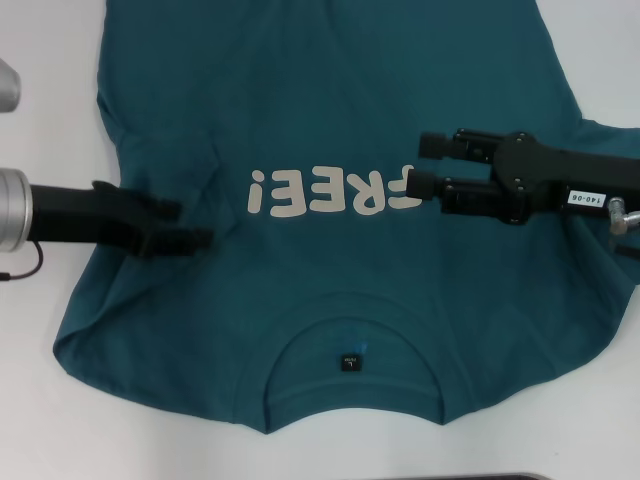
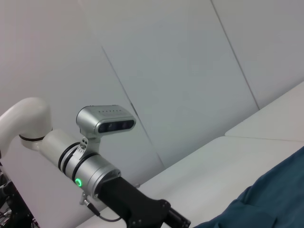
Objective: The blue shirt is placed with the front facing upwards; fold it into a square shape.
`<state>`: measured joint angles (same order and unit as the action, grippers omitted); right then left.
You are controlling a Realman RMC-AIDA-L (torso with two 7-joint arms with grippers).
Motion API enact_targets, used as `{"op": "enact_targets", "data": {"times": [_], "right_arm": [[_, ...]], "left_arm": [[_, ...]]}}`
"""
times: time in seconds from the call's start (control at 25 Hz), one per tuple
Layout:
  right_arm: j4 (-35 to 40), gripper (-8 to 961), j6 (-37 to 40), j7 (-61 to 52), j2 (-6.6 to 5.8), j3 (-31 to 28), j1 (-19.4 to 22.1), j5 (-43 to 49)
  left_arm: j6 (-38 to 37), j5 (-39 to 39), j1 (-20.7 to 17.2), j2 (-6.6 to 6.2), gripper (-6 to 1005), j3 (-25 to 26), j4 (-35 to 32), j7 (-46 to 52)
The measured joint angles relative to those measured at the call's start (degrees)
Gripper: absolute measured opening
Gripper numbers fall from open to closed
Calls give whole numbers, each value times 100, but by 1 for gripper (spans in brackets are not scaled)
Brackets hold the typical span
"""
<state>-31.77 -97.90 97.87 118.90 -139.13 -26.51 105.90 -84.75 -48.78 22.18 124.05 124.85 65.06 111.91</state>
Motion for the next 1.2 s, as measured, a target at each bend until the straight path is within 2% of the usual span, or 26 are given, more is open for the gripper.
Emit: {"op": "enact_targets", "data": {"times": [0.2, 0.56, 0.88, 1.2], "right_arm": [[14, 762, -17, 2, 0, 0, 22, 1], [12, 762, -73, -10, -8, 0, 59, 1], [21, 762, -80, -7, -17, 0, 73, 1], [31, 761, -89, -3, -17, 0, 89, 1]], "left_arm": [[544, -10, -6, -12, 643, 39, -109, 50], [1026, 99, -8, -20, 644, 43, -330, 195], [1088, 150, 14, -14, 644, 21, -489, 232], [733, 107, 105, -13, 644, -62, -491, 187]]}}
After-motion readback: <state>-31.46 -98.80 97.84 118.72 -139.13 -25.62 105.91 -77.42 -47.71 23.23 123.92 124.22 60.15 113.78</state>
